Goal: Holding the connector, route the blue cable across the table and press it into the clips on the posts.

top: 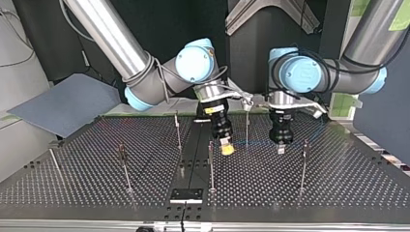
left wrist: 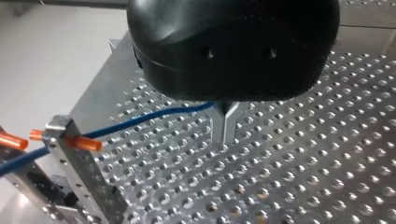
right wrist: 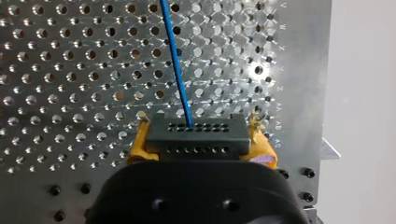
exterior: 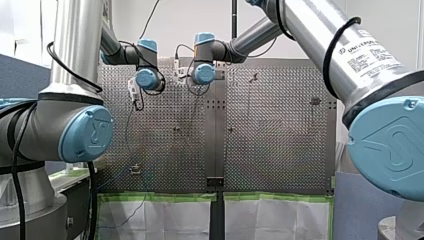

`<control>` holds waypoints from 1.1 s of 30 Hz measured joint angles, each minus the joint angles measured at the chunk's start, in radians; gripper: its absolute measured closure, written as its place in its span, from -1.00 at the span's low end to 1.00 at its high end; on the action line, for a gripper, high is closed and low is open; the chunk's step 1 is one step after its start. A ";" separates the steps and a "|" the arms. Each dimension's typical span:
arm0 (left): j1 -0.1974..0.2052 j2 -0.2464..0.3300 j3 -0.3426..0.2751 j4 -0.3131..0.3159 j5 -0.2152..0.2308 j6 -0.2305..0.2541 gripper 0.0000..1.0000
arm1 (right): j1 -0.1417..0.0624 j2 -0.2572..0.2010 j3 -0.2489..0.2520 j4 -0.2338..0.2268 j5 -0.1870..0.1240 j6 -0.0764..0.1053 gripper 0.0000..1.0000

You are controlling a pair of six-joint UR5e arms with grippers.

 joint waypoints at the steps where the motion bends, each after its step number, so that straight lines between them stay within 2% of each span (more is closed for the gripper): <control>1: -0.002 0.001 -0.004 -0.005 -0.012 0.003 1.00 | 0.000 0.000 0.002 0.000 0.002 0.000 1.00; 6: -0.012 0.018 -0.037 -0.010 -0.036 0.008 1.00 | -0.001 0.002 0.032 -0.001 0.009 0.003 1.00; 12: -0.019 0.041 -0.095 0.034 -0.037 0.006 1.00 | -0.002 0.003 0.083 -0.003 0.011 0.005 1.00; 18: -0.029 0.043 -0.158 0.067 -0.041 0.009 1.00 | -0.007 0.004 0.131 -0.004 0.011 0.008 1.00; 23: -0.032 0.040 -0.210 0.114 -0.042 -0.008 1.00 | -0.012 0.004 0.166 -0.004 0.010 0.012 1.00; 33: -0.036 0.022 -0.291 0.178 -0.052 -0.013 1.00 | -0.027 0.006 0.221 -0.007 -0.021 0.013 1.00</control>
